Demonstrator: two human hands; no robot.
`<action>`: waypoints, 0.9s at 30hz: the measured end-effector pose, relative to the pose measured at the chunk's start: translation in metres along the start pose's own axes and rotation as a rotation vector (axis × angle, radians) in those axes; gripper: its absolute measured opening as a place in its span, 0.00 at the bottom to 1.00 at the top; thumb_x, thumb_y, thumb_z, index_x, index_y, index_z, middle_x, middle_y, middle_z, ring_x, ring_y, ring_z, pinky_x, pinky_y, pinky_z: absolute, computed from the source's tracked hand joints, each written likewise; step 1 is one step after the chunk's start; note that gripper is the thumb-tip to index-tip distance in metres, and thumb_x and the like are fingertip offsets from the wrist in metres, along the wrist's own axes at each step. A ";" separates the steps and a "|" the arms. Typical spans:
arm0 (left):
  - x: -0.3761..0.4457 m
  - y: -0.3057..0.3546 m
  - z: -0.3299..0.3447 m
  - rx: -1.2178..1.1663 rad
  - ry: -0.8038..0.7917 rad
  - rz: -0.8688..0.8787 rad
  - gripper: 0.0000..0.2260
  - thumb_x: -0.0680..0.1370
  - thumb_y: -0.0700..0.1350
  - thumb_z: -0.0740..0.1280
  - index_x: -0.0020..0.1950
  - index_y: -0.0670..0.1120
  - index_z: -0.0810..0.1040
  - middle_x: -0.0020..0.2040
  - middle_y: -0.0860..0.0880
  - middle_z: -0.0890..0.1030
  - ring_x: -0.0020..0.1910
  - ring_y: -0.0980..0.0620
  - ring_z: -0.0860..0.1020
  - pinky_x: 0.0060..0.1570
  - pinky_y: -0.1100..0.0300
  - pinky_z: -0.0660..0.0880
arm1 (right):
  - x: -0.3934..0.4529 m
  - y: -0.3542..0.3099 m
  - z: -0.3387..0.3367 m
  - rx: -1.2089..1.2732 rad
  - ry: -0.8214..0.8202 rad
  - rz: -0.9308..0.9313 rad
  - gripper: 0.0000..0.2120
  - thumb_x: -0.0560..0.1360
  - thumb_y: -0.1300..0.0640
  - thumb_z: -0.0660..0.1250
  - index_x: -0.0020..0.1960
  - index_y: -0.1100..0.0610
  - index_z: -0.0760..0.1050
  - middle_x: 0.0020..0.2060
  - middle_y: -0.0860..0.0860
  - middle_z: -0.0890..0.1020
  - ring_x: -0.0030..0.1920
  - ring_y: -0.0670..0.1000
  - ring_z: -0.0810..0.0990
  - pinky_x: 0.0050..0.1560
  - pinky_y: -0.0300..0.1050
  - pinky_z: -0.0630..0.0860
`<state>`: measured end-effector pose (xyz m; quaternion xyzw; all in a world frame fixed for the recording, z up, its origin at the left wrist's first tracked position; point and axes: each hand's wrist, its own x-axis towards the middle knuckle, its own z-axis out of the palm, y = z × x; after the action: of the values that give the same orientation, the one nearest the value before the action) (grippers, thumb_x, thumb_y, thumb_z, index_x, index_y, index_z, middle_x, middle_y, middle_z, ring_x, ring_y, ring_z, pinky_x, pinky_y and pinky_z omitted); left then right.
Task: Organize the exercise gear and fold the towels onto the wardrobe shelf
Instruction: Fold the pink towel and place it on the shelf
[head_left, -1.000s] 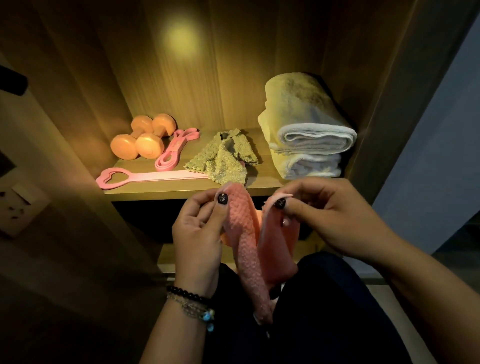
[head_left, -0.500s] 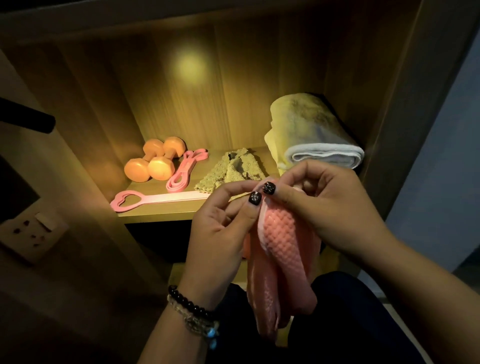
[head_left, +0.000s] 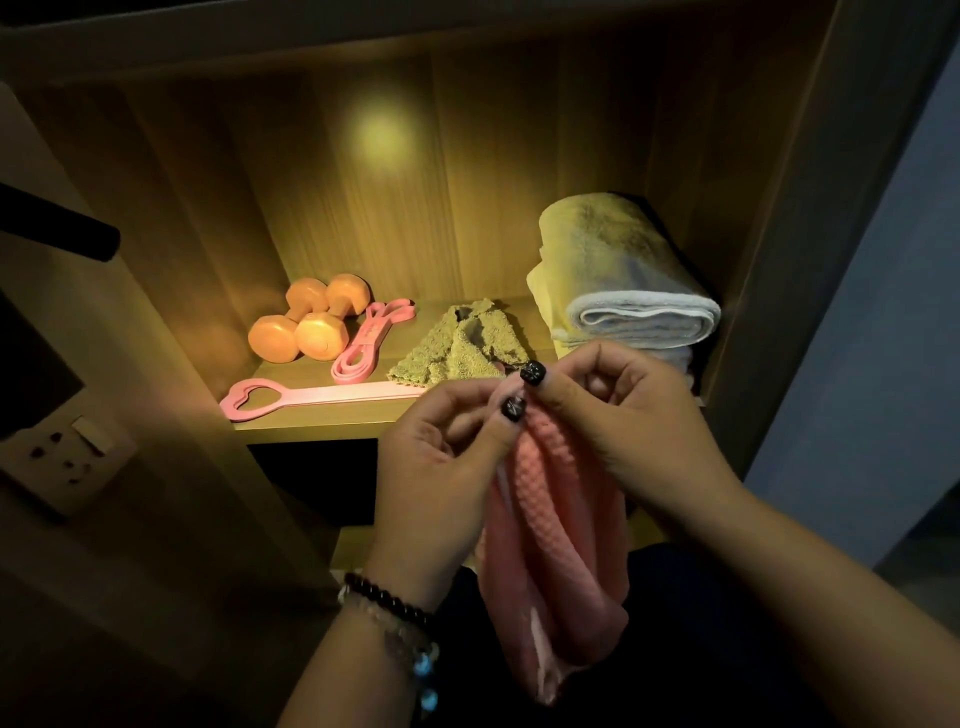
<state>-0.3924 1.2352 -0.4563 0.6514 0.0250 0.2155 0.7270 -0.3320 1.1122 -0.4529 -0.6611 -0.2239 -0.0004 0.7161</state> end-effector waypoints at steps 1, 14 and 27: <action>0.008 0.001 -0.001 -0.010 0.005 -0.028 0.06 0.72 0.36 0.68 0.48 0.42 0.79 0.38 0.49 0.85 0.37 0.55 0.82 0.40 0.62 0.81 | 0.003 0.005 -0.002 -0.006 -0.017 0.024 0.07 0.72 0.57 0.70 0.41 0.61 0.77 0.29 0.59 0.79 0.32 0.49 0.75 0.33 0.40 0.71; 0.135 0.040 -0.015 -0.114 -0.133 -0.123 0.07 0.79 0.34 0.61 0.55 0.41 0.74 0.44 0.45 0.77 0.38 0.52 0.77 0.39 0.59 0.76 | 0.048 0.094 -0.041 -0.798 -0.497 0.112 0.11 0.76 0.46 0.67 0.40 0.51 0.77 0.38 0.47 0.82 0.40 0.47 0.78 0.42 0.40 0.72; 0.144 -0.005 -0.089 0.550 0.236 -0.040 0.05 0.78 0.37 0.65 0.48 0.47 0.77 0.52 0.44 0.81 0.49 0.47 0.78 0.50 0.51 0.78 | 0.087 0.035 -0.135 -1.690 -0.328 -0.259 0.16 0.78 0.42 0.60 0.57 0.52 0.69 0.56 0.52 0.80 0.54 0.55 0.79 0.40 0.46 0.68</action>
<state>-0.2892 1.3685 -0.4389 0.7936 0.1796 0.2608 0.5196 -0.2002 1.0146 -0.4620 -0.9322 -0.3225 -0.1525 -0.0614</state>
